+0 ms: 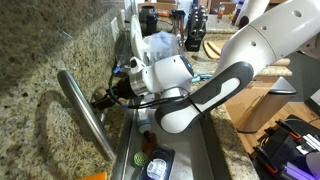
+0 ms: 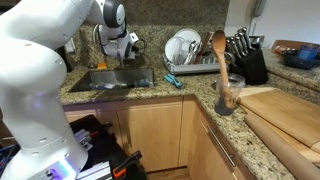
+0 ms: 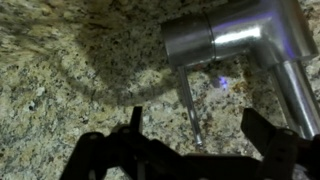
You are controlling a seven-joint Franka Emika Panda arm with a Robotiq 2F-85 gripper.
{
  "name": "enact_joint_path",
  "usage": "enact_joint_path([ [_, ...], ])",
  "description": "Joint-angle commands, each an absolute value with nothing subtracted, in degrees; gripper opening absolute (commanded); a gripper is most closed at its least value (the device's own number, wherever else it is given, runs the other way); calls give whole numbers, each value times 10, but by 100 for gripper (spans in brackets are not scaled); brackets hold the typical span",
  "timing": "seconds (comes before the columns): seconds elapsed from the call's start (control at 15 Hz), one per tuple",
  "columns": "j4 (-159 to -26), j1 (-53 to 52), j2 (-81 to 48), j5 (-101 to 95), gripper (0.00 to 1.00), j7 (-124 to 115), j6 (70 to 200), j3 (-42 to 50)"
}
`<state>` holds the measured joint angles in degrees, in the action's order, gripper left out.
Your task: Open the tap
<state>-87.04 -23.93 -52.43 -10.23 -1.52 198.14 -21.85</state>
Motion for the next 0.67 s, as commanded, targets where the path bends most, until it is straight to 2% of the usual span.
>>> enact_joint_path([
  [0.0,-850,-249,-535,-92,100,-5,1980,-196],
  [0.6,-762,-266,-572,-57,100,-3,1981,-109],
])
